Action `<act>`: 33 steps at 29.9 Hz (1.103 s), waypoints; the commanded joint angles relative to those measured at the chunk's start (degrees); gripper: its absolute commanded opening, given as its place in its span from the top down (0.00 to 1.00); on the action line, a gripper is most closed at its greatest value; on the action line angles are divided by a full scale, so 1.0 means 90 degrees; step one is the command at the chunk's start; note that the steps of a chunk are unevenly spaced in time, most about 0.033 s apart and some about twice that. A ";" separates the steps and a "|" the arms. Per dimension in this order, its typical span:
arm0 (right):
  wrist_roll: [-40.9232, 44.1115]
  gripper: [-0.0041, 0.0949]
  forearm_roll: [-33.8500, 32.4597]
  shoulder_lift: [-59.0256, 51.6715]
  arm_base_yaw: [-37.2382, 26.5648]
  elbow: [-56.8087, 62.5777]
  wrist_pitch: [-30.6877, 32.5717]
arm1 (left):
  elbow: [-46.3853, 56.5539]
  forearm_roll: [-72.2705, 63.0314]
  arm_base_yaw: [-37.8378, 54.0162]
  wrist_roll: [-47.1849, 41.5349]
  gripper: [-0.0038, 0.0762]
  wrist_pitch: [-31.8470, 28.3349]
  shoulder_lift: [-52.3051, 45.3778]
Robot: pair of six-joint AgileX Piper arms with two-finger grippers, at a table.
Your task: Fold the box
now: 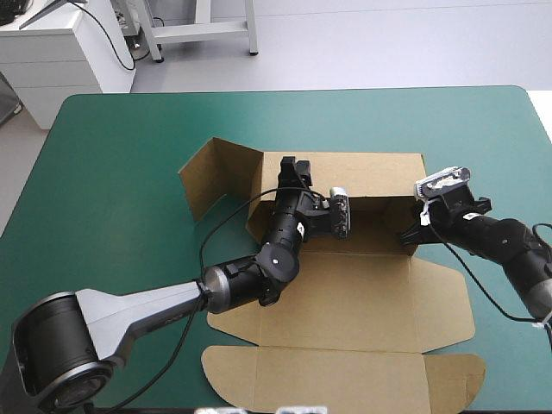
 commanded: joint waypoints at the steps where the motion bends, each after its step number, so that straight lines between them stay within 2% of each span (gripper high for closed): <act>1: 0.0081 0.96 -0.0301 -0.0180 -0.0022 -0.0169 0.0209 | -0.0140 0.0384 -0.0108 -0.0106 0.45 0.0199 -0.0256; 6: 0.0169 0.96 -0.0342 -0.0180 -0.0022 -0.0169 0.0220 | -0.0140 0.0384 -0.0495 -0.0106 0.45 0.0370 -0.0256; 14: 0.0845 0.96 -0.1072 -0.0180 -0.0022 -0.0169 0.0241 | -0.0140 0.0384 -0.1259 -0.0106 0.45 0.1380 -0.0268; 22: 0.0970 0.96 -0.1085 -0.0180 -0.0022 -0.0169 0.0254 | -0.0140 0.0384 -0.1819 -0.0106 0.46 0.1833 -0.0349; 25: 0.1019 0.96 -0.1101 -0.0180 -0.0022 -0.0169 0.0281 | -0.0140 0.0384 -0.2146 -0.0106 0.55 0.2208 -0.0414; 28: 0.1019 0.96 -0.1131 -0.0180 -0.0022 -0.0169 0.0342 | -0.0140 0.0384 -0.2424 -0.0106 0.70 0.2473 -0.0547; 32: 0.1130 0.96 -0.1131 -0.0180 -0.0022 -0.0169 0.0343 | -0.0140 0.0361 -0.2691 -0.0106 0.96 0.2517 -0.0885; 33: 0.1155 0.96 -0.1131 -0.0180 -0.0022 -0.0169 0.0343 | -0.0140 0.0361 -0.2705 -0.0106 0.95 0.2517 -0.0987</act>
